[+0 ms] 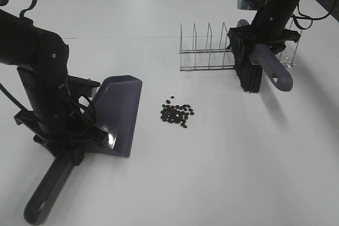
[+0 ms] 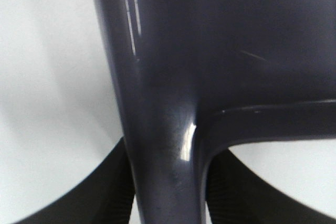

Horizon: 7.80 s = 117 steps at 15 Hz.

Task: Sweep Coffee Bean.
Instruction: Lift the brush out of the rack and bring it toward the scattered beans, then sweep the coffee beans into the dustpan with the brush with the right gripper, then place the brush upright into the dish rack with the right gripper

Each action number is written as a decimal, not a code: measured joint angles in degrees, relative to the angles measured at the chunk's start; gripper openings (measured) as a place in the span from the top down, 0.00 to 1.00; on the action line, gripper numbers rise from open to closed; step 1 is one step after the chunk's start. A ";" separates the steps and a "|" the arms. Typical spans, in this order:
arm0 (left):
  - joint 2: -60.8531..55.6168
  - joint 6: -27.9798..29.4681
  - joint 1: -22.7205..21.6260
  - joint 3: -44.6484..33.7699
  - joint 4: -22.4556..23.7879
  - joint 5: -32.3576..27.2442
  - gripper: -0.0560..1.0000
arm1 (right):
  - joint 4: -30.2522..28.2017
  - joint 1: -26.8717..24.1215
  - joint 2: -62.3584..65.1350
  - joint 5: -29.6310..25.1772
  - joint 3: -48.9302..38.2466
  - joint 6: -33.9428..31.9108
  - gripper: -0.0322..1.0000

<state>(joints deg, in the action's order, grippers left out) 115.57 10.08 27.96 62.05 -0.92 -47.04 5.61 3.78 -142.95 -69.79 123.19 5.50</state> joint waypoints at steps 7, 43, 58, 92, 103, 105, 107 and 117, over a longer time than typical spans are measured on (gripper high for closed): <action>0.00 0.00 0.00 0.00 0.00 -0.06 0.62 | 0.80 0.00 3.38 0.00 0.00 -5.04 0.48; 0.00 0.00 0.00 0.00 -0.29 -0.06 0.62 | 1.32 0.00 4.35 -0.11 -6.13 -7.39 0.58; 0.00 0.06 0.00 0.00 -1.26 -0.57 0.62 | 2.35 0.00 15.36 -0.06 -19.54 -6.36 0.68; 4.13 2.52 3.44 4.76 1.66 -3.95 0.61 | 11.23 31.86 7.16 10.20 -18.22 -22.35 0.68; 4.13 1.26 3.44 4.76 1.38 -3.67 0.62 | 20.45 26.13 6.25 0.17 -6.53 -16.33 0.68; 4.13 1.26 3.44 4.76 1.38 -3.67 0.62 | 17.76 26.13 6.47 0.06 -3.55 -15.36 0.68; 4.13 1.20 3.44 4.76 1.26 -3.67 0.62 | 12.89 26.13 7.22 -0.06 -3.38 -14.95 0.68; 4.13 1.15 3.44 4.76 0.52 -3.50 0.61 | -7.91 24.52 24.41 -0.29 -29.68 -13.29 0.68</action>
<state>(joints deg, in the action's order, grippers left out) 119.69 11.23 31.40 66.81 -0.40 -50.53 -2.29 28.30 -118.54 -70.07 93.51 -7.79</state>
